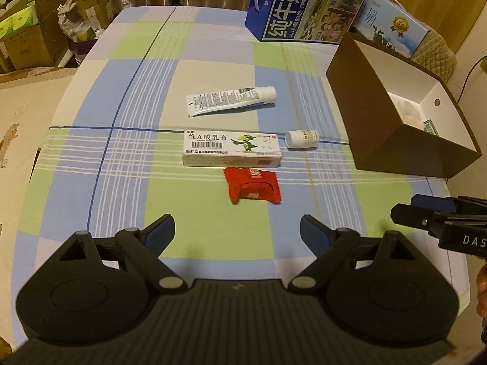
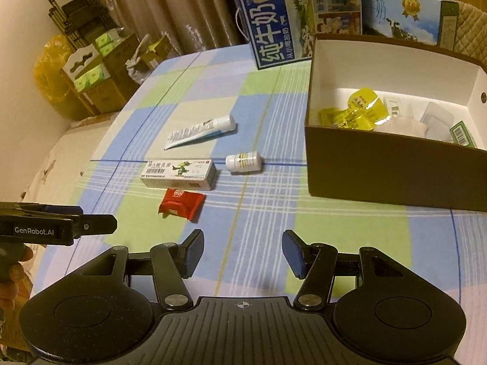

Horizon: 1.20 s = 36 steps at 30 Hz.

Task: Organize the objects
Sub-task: 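Move both tools back to the remaining items on the table, then grasp the red candy packet with the left tool while the right tool grasps the white pill bottle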

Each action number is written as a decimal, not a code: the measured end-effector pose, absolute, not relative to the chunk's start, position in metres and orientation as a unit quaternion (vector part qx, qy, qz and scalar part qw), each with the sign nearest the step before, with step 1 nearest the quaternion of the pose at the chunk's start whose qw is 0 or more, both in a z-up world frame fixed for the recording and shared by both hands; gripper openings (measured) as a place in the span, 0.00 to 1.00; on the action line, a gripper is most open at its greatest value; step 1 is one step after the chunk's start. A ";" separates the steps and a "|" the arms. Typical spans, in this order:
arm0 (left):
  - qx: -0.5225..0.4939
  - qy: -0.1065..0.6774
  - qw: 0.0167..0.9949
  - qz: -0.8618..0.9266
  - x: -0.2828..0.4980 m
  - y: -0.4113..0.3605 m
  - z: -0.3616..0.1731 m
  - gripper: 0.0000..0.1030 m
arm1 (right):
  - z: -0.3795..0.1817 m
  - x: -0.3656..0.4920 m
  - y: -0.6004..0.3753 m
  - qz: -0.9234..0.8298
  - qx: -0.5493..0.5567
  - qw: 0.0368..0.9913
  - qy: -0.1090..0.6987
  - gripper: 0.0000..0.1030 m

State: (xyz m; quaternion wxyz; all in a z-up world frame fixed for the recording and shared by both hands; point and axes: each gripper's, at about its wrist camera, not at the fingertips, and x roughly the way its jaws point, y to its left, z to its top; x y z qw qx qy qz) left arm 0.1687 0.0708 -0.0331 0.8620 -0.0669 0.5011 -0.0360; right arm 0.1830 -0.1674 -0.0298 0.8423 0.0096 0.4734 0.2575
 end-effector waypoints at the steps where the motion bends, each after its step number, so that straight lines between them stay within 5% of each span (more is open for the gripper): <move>1: -0.067 0.502 0.861 -0.037 0.170 0.071 -0.034 0.84 | -0.031 0.184 -0.166 0.256 0.009 0.842 0.475 0.53; 26: -0.050 0.530 0.846 -0.039 0.229 0.045 -0.099 0.83 | -0.060 0.218 -0.181 0.200 0.033 0.837 0.508 0.53; 36: -0.027 0.535 0.843 -0.033 0.253 0.031 -0.121 0.69 | -0.070 0.228 -0.179 0.201 0.037 0.831 0.518 0.53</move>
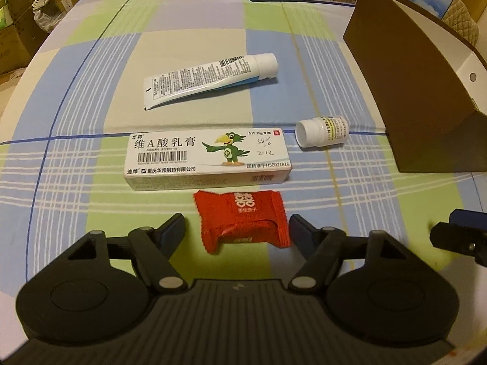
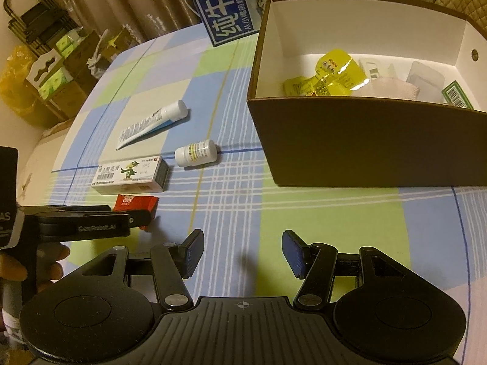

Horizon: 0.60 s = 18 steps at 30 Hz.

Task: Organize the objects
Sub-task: 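Grasp the red candy packet with the left tool while the right tool grasps the white pill bottle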

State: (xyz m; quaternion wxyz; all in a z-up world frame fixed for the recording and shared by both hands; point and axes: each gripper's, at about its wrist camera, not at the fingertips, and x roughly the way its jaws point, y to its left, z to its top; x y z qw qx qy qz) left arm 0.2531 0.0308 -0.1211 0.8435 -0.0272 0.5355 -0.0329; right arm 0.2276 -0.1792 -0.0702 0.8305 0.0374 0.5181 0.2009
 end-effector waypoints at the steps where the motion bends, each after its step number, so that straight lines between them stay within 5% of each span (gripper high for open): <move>1: -0.025 0.533 0.845 -0.032 0.253 0.030 -0.121 0.68 | -0.071 0.228 -0.178 0.202 0.038 0.830 0.519 0.53; 14: -0.022 0.511 0.858 -0.033 0.238 0.053 -0.116 0.36 | -0.079 0.241 -0.144 0.236 0.025 0.827 0.510 0.53; 18: -0.032 0.512 0.858 -0.012 0.231 0.074 -0.113 0.35 | -0.082 0.247 -0.129 0.245 0.021 0.830 0.501 0.53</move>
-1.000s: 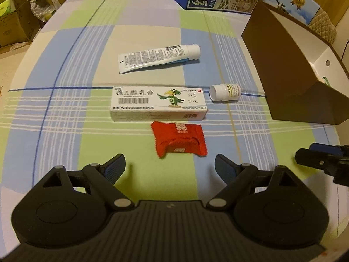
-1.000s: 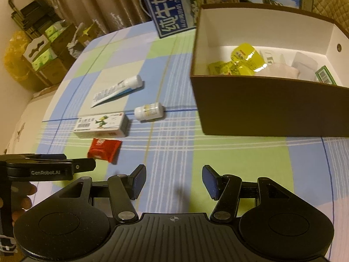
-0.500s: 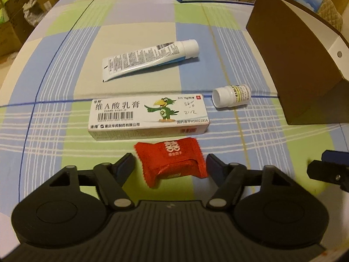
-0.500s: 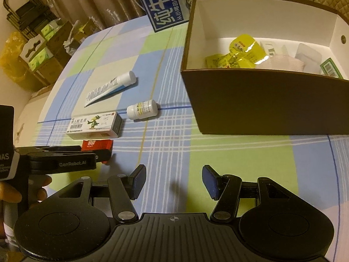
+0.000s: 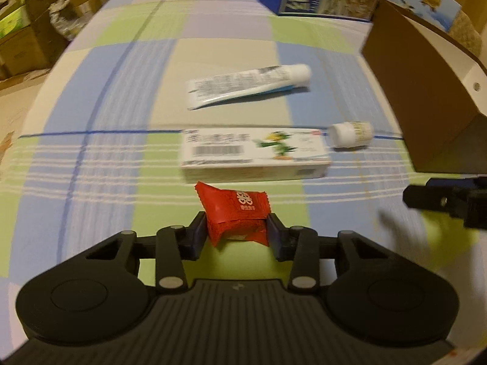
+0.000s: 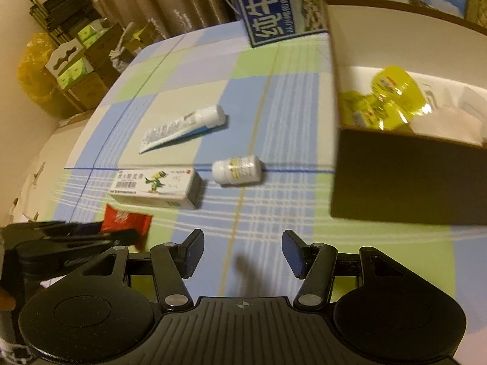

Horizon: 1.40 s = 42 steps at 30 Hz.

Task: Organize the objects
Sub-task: 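Grasp the red candy packet with the left tool while the right tool grasps the white pill bottle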

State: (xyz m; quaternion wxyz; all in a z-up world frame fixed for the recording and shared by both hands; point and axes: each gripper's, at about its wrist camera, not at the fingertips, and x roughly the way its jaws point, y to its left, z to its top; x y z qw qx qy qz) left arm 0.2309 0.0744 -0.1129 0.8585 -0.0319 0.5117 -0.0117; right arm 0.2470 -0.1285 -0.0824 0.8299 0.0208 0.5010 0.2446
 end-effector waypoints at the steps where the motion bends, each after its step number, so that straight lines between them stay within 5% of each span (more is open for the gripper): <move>1: -0.035 0.511 0.859 -0.004 0.229 0.081 -0.113 0.35 | -0.083 0.249 -0.124 0.245 0.019 0.831 0.498 0.53; 27: -0.089 0.503 0.857 0.065 0.224 0.146 -0.115 0.39 | -0.124 0.295 -0.065 0.208 -0.056 0.866 0.452 0.52; 30: -0.089 0.504 0.857 0.066 0.226 0.147 -0.115 0.41 | -0.126 0.297 -0.063 0.216 -0.065 0.865 0.448 0.43; 34: -0.089 0.507 0.855 0.069 0.230 0.147 -0.115 0.47 | -0.126 0.296 -0.065 0.225 -0.069 0.864 0.445 0.43; 42: -0.086 0.506 0.856 0.062 0.235 0.146 -0.116 0.42 | -0.124 0.287 -0.070 0.237 -0.068 0.858 0.450 0.43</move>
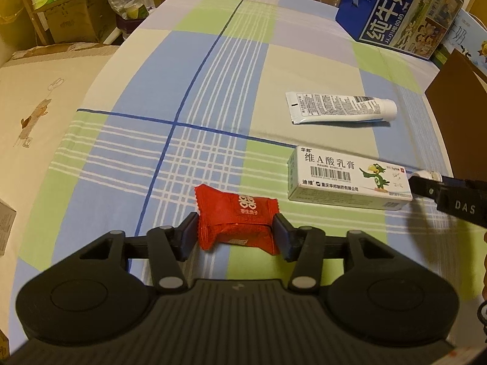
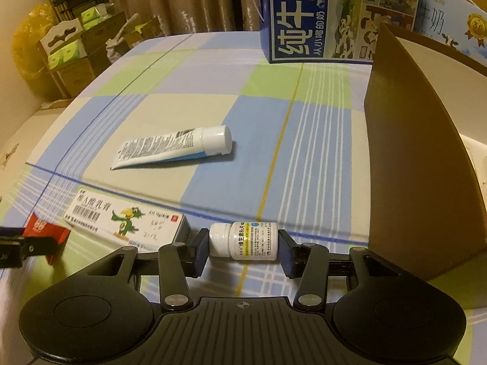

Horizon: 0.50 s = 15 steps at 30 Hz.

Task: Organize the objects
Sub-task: 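Grasp the red candy packet with the left tool while the right tool grasps the white pill bottle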

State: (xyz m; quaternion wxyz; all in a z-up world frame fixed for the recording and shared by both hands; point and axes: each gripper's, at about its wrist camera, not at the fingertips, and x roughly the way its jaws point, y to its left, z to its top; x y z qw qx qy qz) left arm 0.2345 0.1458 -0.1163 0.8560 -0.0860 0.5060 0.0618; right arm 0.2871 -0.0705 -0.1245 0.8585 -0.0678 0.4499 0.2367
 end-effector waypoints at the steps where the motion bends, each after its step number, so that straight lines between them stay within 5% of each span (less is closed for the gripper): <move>1: -0.087 0.506 0.856 0.059 0.234 0.146 -0.116 0.39 | -0.124 0.285 -0.072 0.238 -0.067 0.858 0.451 0.43; 15: -0.098 0.515 0.851 0.024 0.215 0.128 -0.114 0.35 | -0.118 0.254 -0.104 0.236 -0.047 0.849 0.471 0.43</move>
